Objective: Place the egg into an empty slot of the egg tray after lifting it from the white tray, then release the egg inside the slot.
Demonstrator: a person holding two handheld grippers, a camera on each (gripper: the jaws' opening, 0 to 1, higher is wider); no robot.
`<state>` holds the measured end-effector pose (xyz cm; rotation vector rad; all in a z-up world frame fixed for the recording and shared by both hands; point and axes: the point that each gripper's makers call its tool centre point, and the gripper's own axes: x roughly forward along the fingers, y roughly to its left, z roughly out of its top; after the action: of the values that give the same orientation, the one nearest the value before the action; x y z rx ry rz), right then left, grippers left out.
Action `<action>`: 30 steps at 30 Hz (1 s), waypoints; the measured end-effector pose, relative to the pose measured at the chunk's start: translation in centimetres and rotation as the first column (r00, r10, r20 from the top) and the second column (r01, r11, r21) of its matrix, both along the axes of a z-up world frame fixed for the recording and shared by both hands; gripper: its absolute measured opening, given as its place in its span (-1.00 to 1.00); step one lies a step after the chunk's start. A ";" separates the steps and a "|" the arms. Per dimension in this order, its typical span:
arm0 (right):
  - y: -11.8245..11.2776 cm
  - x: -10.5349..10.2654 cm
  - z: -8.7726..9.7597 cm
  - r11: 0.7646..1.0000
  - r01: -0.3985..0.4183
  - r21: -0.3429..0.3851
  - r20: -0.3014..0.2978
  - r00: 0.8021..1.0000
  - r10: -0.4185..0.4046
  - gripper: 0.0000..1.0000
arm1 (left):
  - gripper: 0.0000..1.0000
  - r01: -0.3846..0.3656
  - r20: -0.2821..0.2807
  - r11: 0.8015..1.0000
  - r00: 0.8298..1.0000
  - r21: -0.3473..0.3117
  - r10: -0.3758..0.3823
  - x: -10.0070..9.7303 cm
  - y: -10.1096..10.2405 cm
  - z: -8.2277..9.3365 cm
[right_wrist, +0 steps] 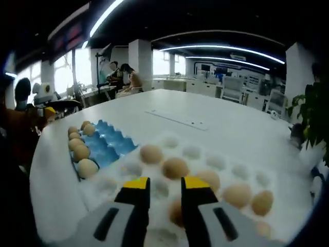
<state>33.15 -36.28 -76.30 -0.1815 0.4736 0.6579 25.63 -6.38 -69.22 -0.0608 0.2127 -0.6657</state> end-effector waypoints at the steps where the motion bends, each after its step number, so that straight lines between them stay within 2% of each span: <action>1: -0.3 0.2 0.5 1.000 0.002 0.014 0.033 0.999 -0.003 -0.52 | 0.58 0.000 -0.001 1.000 1.000 -0.002 0.000 0.0 0.0 0.0; 2: -0.9 0.0 0.1 0.999 0.031 0.009 0.003 1.000 -0.031 -0.51 | 0.58 -0.002 0.000 1.000 1.000 -0.004 0.002 0.0 0.0 0.0; 10: -2.5 -0.3 -0.9 0.999 0.035 -0.033 -0.010 0.999 -0.035 -0.51 | 0.58 0.001 -0.001 1.000 1.000 -0.015 -0.001 0.0 -0.1 0.1; 11: -2.7 -0.4 -1.2 0.998 0.035 -0.048 -0.018 0.999 -0.036 -0.52 | 0.58 0.001 -0.001 1.000 1.000 -0.014 -0.001 0.0 -0.1 0.1; 13: -2.3 -0.5 -1.1 0.995 -0.013 -0.101 0.019 1.000 0.015 -0.51 | 0.58 -0.001 0.000 1.000 1.000 -0.012 0.001 0.0 0.0 0.1; 14: -2.3 -0.6 -1.3 0.987 -0.041 -0.156 0.031 0.998 0.046 -0.51 | 0.58 -0.002 -0.002 1.000 1.000 -0.015 0.002 0.0 0.0 0.1; 16: -2.1 -0.5 -1.2 0.992 -0.029 -0.122 0.008 0.999 0.031 -0.51 | 0.57 -0.005 0.000 1.000 1.000 -0.015 0.005 0.0 0.2 0.1; 21: -1.4 -0.9 -1.2 0.988 -0.066 -0.143 0.026 0.997 0.070 -0.51 | 0.57 -0.011 -0.002 1.000 1.000 -0.021 0.011 0.0 0.3 0.1; 30: -1.6 -1.0 -0.4 0.991 0.000 -0.131 0.007 1.000 0.001 -0.56 | 0.57 -0.010 0.005 1.000 1.000 -0.024 0.010 0.2 0.3 0.3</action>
<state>32.17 -37.84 -76.73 -0.3075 0.5101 0.6265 25.80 -6.08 -68.94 -0.0835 0.1994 -0.6587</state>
